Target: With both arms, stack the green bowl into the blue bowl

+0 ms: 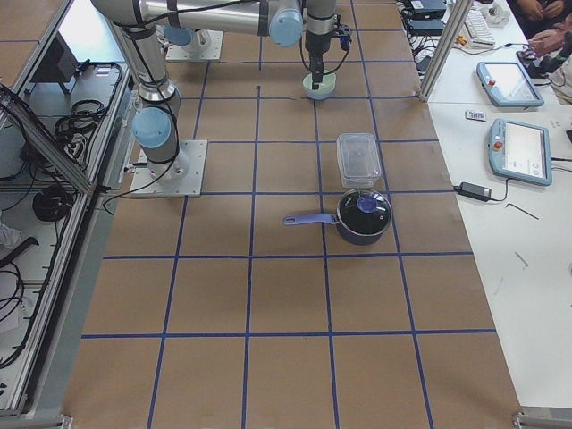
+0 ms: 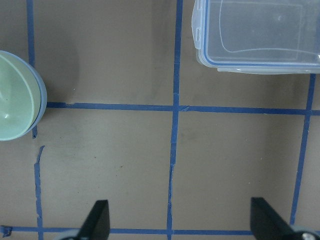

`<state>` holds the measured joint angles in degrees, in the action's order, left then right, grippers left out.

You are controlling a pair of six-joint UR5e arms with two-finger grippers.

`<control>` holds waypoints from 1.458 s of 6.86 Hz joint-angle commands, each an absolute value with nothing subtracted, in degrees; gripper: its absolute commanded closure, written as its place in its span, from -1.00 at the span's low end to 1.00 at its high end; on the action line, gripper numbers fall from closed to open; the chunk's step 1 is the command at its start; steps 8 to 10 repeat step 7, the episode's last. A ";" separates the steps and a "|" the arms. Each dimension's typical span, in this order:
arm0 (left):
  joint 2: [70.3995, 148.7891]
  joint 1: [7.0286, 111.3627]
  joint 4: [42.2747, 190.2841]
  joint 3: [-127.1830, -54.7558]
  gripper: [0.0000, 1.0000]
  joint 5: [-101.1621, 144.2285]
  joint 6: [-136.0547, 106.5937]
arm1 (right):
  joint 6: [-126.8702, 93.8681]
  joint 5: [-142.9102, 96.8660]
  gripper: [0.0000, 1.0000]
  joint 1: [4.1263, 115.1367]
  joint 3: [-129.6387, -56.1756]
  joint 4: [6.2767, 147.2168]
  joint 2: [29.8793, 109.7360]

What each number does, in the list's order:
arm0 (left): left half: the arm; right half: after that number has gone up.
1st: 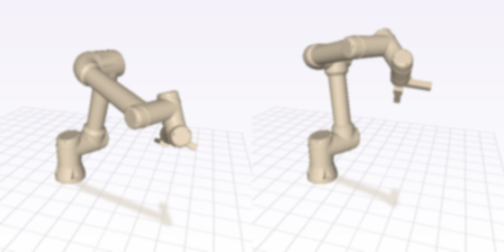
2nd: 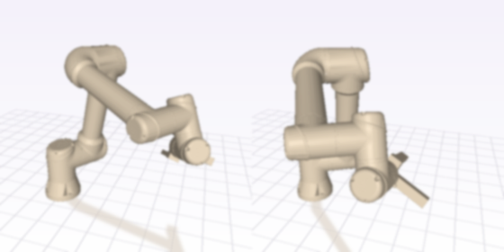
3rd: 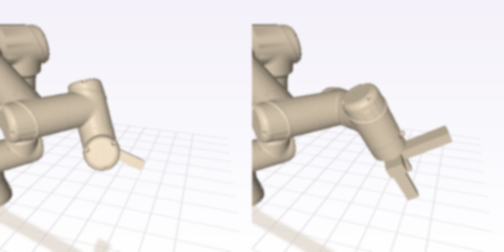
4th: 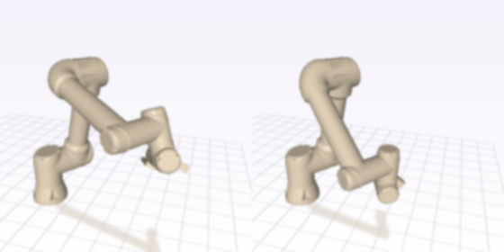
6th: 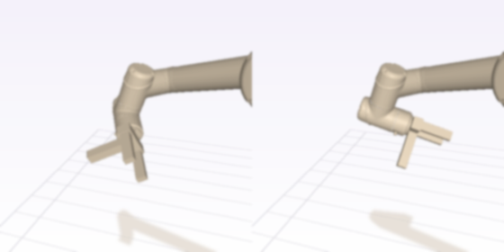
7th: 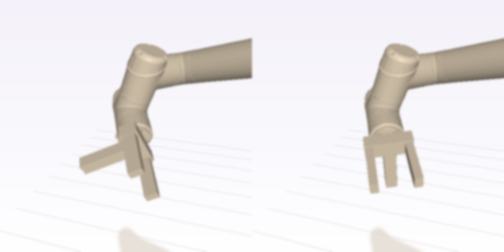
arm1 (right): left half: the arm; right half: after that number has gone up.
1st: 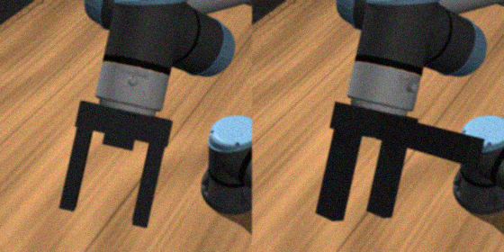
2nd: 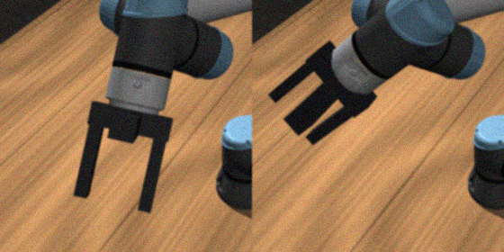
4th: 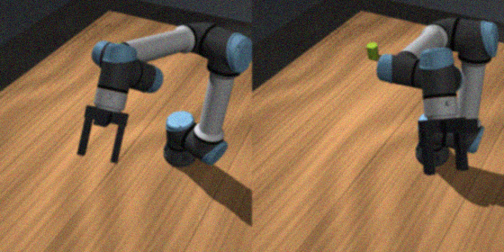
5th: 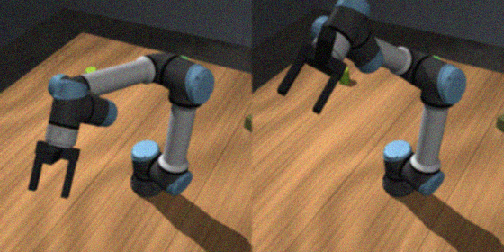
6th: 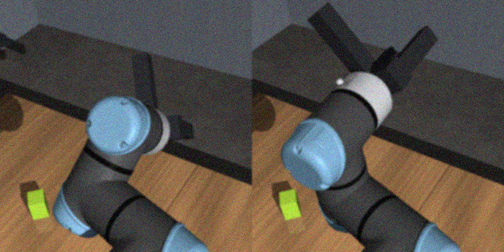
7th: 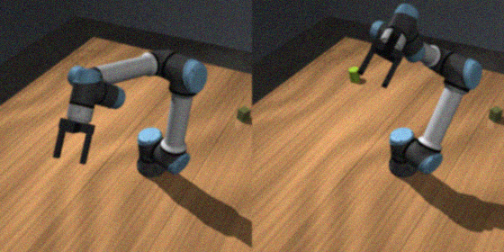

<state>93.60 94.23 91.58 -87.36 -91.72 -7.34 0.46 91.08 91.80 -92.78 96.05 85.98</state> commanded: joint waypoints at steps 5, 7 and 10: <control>93.60 94.31 91.58 -87.45 -1.00 -91.76 -7.29 | 0.44 89.47 -1.00 91.41 -90.27 92.29 87.36; 93.60 94.31 91.58 -87.45 -1.00 -91.76 -7.38 | 0.44 89.47 -1.00 91.41 -90.18 92.37 87.36; 93.60 94.31 91.58 -87.45 -1.00 -91.76 -7.38 | 0.44 89.47 -1.00 91.41 -90.18 92.37 87.36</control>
